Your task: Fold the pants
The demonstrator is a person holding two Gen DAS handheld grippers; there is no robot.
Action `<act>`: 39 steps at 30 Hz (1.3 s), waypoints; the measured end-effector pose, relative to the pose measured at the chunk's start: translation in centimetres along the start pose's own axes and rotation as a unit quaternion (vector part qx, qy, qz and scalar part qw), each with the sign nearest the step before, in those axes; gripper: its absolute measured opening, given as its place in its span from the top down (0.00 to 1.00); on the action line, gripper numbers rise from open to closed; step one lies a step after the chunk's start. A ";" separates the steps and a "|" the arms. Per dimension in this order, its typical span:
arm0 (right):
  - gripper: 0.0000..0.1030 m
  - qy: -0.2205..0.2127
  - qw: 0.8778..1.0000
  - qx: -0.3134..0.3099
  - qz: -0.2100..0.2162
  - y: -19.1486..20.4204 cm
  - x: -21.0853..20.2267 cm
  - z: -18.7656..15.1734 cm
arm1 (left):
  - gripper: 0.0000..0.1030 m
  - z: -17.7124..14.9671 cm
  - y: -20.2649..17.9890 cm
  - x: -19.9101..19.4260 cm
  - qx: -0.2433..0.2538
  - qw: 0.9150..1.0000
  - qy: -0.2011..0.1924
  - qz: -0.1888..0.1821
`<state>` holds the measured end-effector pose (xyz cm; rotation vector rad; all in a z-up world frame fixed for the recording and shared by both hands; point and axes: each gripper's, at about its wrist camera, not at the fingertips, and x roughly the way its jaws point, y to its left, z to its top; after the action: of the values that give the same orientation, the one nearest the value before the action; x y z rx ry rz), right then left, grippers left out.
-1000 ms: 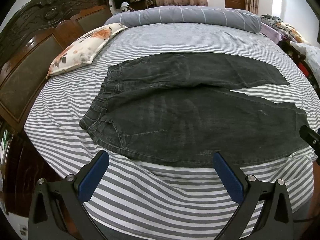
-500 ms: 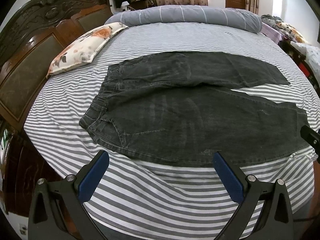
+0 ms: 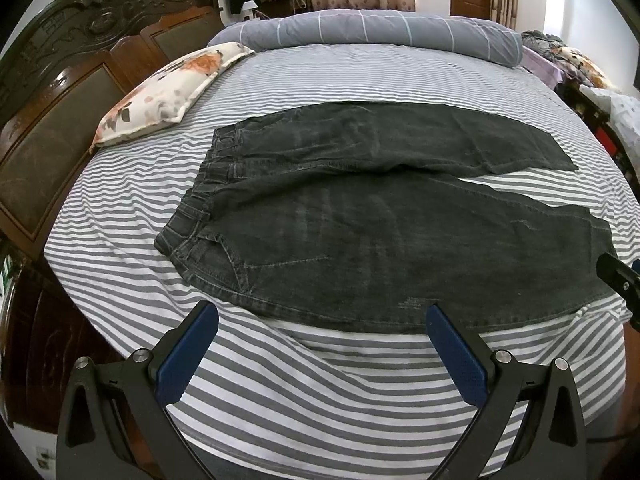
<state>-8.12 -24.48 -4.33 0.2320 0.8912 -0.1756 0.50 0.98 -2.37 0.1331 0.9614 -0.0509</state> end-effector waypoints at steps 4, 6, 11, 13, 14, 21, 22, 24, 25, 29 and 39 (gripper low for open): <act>0.00 0.001 1.000 0.000 0.000 -0.1 0.0 0.0 | 0.00 0.0 0.1 0.0 0.000 1.000 0.001 -0.001; 0.00 0.000 1.000 -0.001 0.000 0.0 0.0 0.0 | 0.00 0.0 0.1 0.0 0.000 1.000 0.001 -0.002; 0.00 0.001 1.000 0.000 0.000 0.0 0.0 0.0 | 0.00 0.0 0.0 0.0 0.000 1.000 0.001 -0.001; 0.00 0.001 1.000 0.000 0.001 -0.1 0.0 0.0 | 0.00 0.0 0.1 0.0 0.000 1.000 0.001 -0.001; 0.00 0.000 1.000 0.002 0.001 -0.1 0.0 0.0 | 0.00 0.0 0.1 0.0 0.000 1.000 0.000 -0.001; 0.00 0.000 1.000 0.000 -0.001 0.1 0.0 0.0 | 0.00 -0.2 0.1 0.2 -0.001 1.000 0.004 -0.004; 0.00 0.000 1.000 0.000 0.000 0.0 0.1 0.0 | 0.00 -0.2 0.1 0.2 -0.002 1.000 0.003 -0.004; 0.00 0.000 1.000 0.001 -0.001 0.0 0.0 0.0 | 0.00 -0.2 0.1 0.2 -0.001 1.000 0.004 -0.003; 0.00 0.000 1.000 0.001 0.000 0.0 0.1 0.0 | 0.00 -0.2 0.1 0.2 -0.001 1.000 0.004 -0.004; 0.00 0.001 1.000 0.000 0.001 0.0 0.1 0.0 | 0.00 -0.2 0.1 0.3 -0.001 1.000 0.005 -0.006; 0.00 -0.003 1.000 0.009 0.013 -0.1 0.2 0.1 | 0.00 0.3 1.1 1.2 -0.014 1.000 0.006 -0.017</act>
<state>-7.93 -24.60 -4.40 0.2595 0.8805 -0.1597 1.54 2.09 -3.11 0.0915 0.9762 -0.0686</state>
